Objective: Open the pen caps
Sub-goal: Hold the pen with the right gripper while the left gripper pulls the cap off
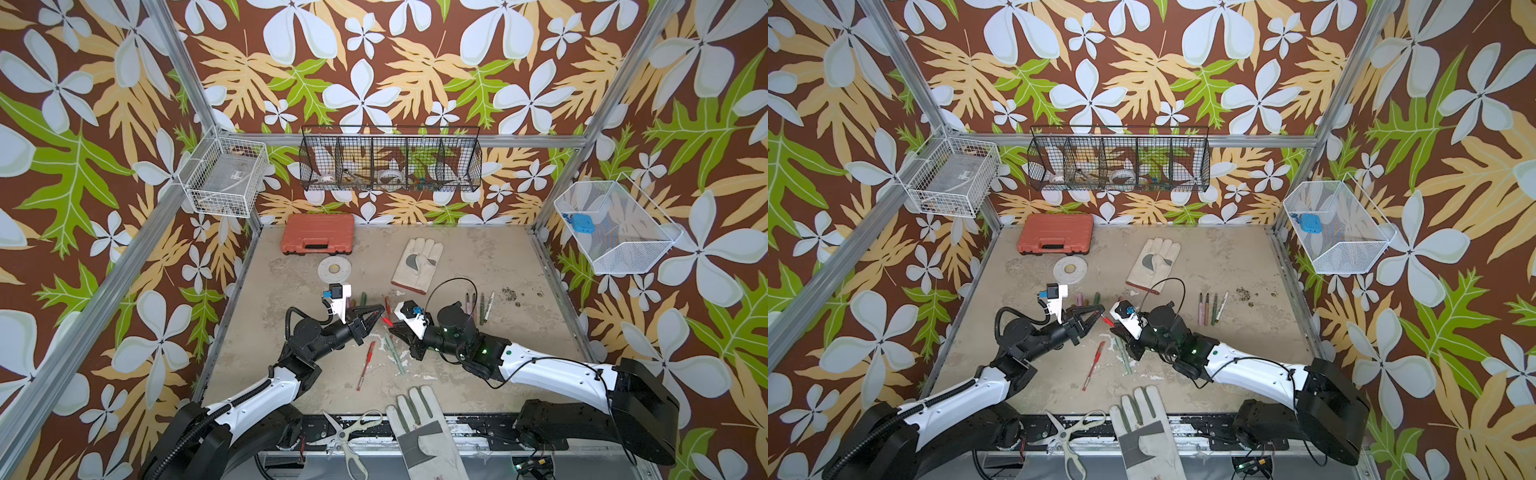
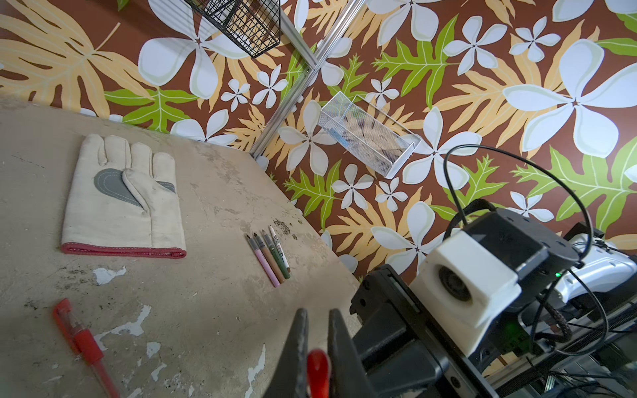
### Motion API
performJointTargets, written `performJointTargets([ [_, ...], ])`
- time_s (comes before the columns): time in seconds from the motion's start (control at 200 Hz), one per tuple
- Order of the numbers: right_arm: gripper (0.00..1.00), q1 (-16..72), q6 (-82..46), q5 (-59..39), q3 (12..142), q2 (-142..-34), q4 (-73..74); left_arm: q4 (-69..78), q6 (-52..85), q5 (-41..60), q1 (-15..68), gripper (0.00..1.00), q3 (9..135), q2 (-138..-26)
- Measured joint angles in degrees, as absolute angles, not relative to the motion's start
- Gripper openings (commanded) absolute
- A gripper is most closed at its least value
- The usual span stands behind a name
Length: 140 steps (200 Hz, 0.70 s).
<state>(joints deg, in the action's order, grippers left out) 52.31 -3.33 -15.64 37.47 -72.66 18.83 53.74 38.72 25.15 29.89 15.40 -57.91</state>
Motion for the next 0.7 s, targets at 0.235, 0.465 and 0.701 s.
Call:
performJointTargets([
  [0.235,0.00,50.48,-4.73,-21.47,37.52,-73.41,19.42,53.04,38.74,26.09,29.43,0.00,15.59,-57.71],
  [0.465,0.00,49.01,-5.13,-26.09,39.31,-77.01,19.64,52.95,39.35,27.51,27.44,0.00,15.20,-58.17],
  [0.701,0.00,51.62,-4.21,-18.68,39.62,-76.53,18.61,53.49,41.06,28.80,25.69,0.00,14.63,-58.57],
])
